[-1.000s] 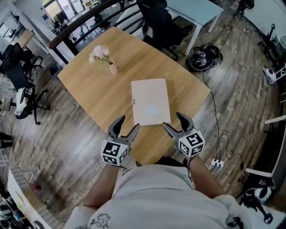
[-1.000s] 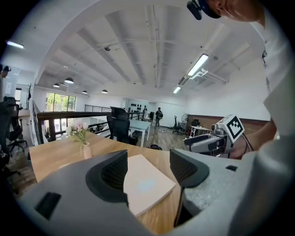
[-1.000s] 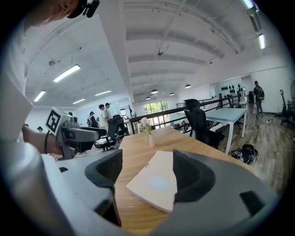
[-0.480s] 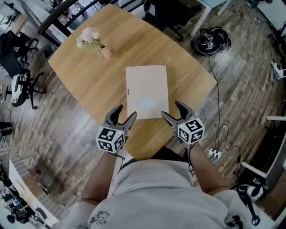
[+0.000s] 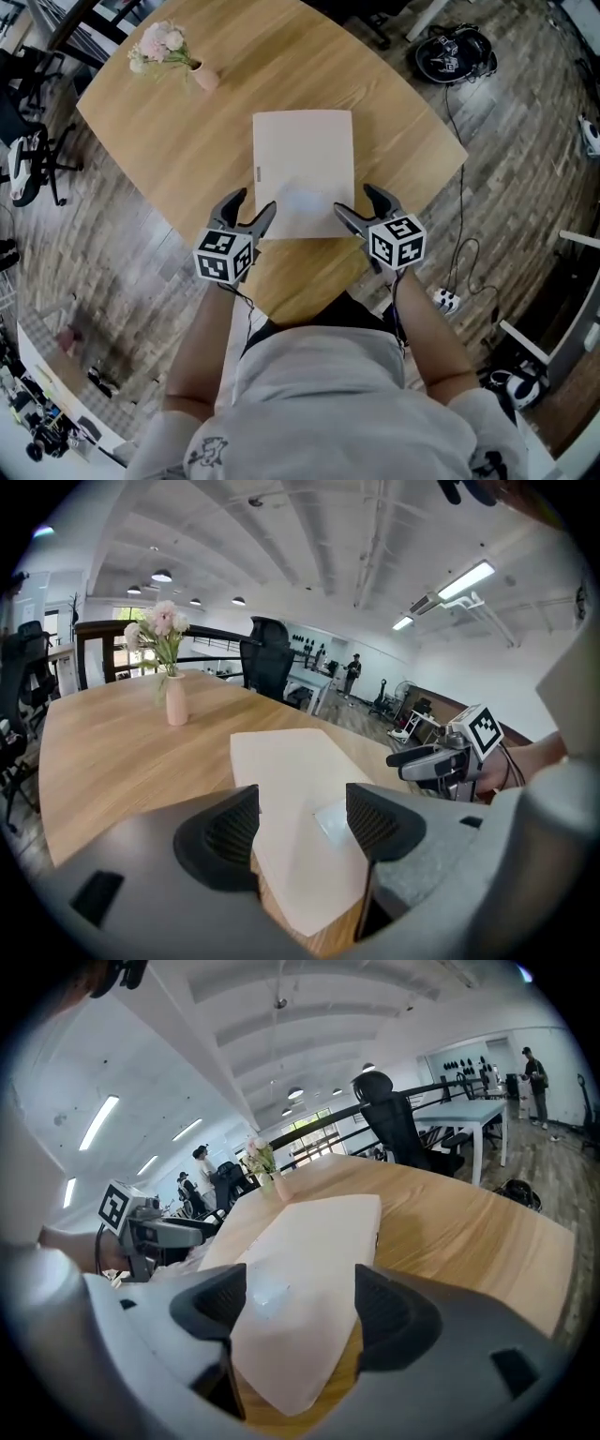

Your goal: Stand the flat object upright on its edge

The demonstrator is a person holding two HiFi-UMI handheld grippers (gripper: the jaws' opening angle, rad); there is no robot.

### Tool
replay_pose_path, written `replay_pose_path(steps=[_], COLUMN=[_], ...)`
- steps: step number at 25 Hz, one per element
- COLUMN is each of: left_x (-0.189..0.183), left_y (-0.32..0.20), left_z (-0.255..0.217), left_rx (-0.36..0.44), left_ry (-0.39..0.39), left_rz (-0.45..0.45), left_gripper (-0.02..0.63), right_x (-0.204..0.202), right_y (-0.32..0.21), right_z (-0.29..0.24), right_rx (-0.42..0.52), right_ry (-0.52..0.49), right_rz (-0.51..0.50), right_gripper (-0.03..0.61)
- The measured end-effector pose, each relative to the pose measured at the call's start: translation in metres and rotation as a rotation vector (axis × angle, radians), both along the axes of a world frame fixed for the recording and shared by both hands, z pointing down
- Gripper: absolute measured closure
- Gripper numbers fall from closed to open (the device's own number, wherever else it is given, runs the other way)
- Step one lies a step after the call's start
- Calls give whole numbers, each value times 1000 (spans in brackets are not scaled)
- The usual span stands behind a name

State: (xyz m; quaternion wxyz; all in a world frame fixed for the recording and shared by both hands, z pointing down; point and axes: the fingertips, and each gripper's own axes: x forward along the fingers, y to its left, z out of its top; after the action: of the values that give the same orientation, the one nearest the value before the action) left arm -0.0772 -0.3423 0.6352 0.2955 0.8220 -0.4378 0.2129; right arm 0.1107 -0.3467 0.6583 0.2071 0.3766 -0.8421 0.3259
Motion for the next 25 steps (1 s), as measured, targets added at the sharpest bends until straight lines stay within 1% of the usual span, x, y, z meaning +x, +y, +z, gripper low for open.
replay_pose_path(steps=[4, 10, 14, 19, 25], left_x=[-2, -6, -8, -10, -11], left_y=[-15, -33, -40, -46, -51], left_z=[27, 60, 78, 95, 103], left_rx=[-49, -130, -178, -230, -273], left_ry=[-10, 6, -1, 9, 52], left_rz=[-7, -50, -70, -87, -94], left_gripper=[328, 324, 324, 322, 322], right_x=[-1, -2, -3, -8, -11], right_y=[-16, -43, -51, -52, -54], right_z=[24, 48, 61, 76, 83], right_rx=[-44, -94, -136, -187, -212], right_ry=[0, -14, -26, -27, -4], right_rz=[10, 29, 36, 24, 10], right_gripper=[207, 207, 207, 207, 216])
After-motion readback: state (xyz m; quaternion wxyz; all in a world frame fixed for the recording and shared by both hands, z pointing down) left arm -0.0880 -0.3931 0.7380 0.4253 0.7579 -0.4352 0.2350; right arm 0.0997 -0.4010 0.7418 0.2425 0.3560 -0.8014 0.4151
